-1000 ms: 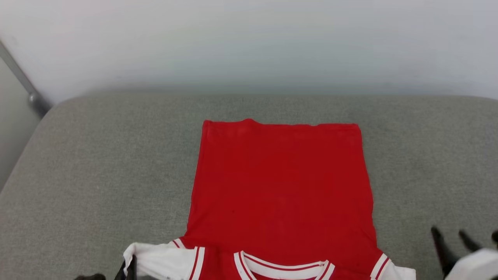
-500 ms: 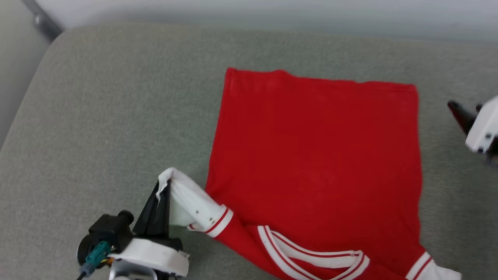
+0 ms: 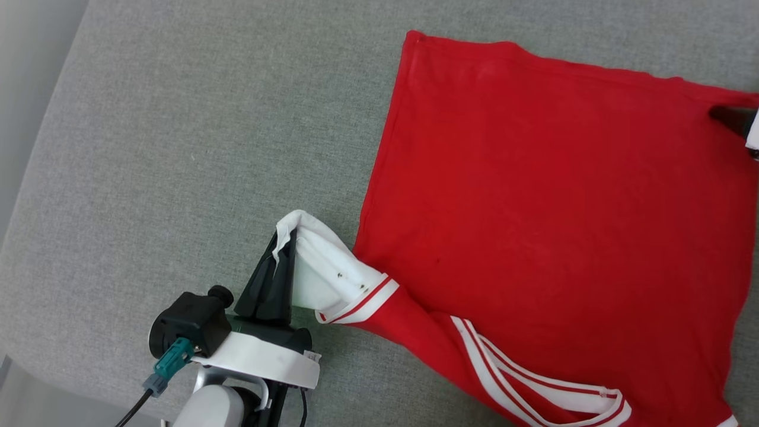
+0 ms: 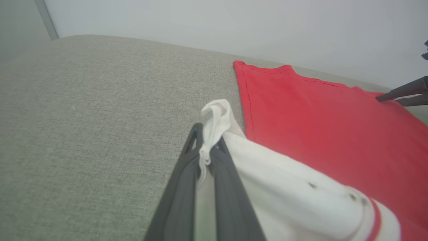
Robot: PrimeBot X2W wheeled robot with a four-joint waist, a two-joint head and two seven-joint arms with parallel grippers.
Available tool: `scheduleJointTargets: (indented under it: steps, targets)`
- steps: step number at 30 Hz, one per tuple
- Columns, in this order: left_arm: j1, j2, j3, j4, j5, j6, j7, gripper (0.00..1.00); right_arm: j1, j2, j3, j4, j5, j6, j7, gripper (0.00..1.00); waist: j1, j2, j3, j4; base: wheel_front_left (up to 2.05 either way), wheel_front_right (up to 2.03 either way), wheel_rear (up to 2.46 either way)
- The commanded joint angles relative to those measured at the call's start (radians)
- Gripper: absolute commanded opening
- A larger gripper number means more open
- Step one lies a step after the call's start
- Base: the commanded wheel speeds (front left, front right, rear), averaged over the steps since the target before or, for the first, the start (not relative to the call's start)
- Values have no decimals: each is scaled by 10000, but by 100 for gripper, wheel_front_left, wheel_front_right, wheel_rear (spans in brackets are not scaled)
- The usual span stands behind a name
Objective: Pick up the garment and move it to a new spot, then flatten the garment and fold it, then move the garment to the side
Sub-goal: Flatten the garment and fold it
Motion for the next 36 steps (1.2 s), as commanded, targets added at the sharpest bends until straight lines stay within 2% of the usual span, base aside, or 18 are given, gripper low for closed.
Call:
scheduleJointTargets:
  steps: [1,5,6,7,8,11,15,23,29,32,36]
  targets:
    - [-182,-65,11,19,71,-27,-70,0,-25,160,-117,329,-121,-4,214,100,-2,0,259,155,0,0,0]
    - [-213,-106,60,115,58,-64,-131,0,341,575,-399,966,-208,-4,873,100,-2,0,332,144,0,0,0]
    - [-217,-106,75,145,53,-62,-124,0,409,656,-473,1047,-202,-4,963,44,-2,0,325,133,0,0,0]
    - [-222,-104,90,168,45,-70,-126,0,437,702,-490,1084,-205,-4,1053,18,-2,0,313,121,0,0,0]
    - [-224,-99,112,202,39,-77,-135,0,427,718,-490,1097,-205,-4,1052,0,-2,0,289,104,0,0,0]
    - [-187,-87,156,310,16,-77,-146,0,350,571,-317,839,-148,-4,743,0,-2,0,121,54,0,0,0]
    - [41,-17,236,460,-59,-60,-154,0,193,11,282,252,-102,-4,242,0,-2,0,-358,-99,0,0,0]
    - [691,237,440,666,-165,243,56,0,977,-1133,1697,-1014,723,-5,-40,0,-2,0,-1955,-674,0,0,0]
    - [1083,360,567,600,-249,497,296,0,2900,-1956,1922,-2386,1409,-5,226,0,-2,0,-3112,-1280,0,0,0]
    - [1326,460,644,594,-264,638,436,0,4301,-2101,1720,-3112,1666,-5,463,0,-2,0,-3630,-1649,0,0,0]
    - [1796,620,844,545,-361,872,570,0,6415,-1915,1336,-4071,1857,-5,696,0,-2,0,-4220,-2149,0,0,0]
